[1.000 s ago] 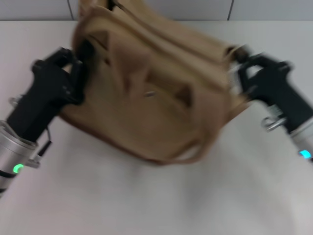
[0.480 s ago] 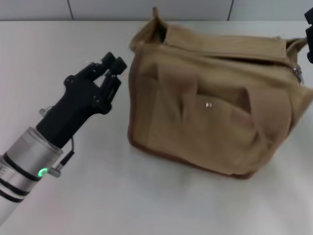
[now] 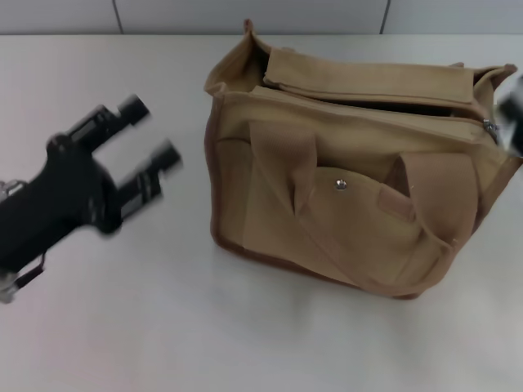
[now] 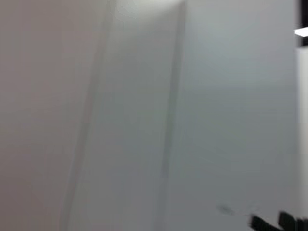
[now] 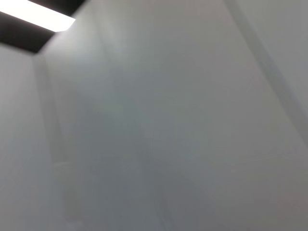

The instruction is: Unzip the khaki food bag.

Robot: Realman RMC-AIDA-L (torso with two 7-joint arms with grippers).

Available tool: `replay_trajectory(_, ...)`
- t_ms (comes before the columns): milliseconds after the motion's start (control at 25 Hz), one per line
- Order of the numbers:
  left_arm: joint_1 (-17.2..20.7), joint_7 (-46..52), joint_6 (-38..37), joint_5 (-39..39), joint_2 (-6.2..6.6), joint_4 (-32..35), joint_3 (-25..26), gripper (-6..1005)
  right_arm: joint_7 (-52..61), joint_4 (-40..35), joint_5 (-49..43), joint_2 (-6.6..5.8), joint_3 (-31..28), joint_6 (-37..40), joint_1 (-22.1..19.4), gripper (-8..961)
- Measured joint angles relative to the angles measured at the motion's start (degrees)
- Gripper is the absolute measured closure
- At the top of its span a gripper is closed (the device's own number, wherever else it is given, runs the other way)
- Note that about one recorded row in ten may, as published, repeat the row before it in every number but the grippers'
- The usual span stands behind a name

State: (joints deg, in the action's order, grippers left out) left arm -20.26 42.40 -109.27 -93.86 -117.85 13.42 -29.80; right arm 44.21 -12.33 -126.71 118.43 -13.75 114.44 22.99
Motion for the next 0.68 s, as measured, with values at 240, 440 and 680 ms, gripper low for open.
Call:
replay_trajectory(240, -1.3, 7.1, -2.9, -6.0, 4.64, 8.9, -15.3, 332, 0.7, -6.5, -6.6, -2.49, 25.1, 9.3, 2.4, 319)
replay_trajectory(440, -2.3, 8.1, -3.1, -8.8, 4.96, 9.9, -17.9, 173, 0.4, -7.0, -6.7, -1.37, 29.3, 7.5, 2.4, 145)
replay_trajectory(680, -2.1, 8.1, -2.8, -8.9, 4.55, 10.1, -17.7, 150, 0.4, -7.5, -6.7, -0.46, 29.4, 5.6, 2.6, 116)
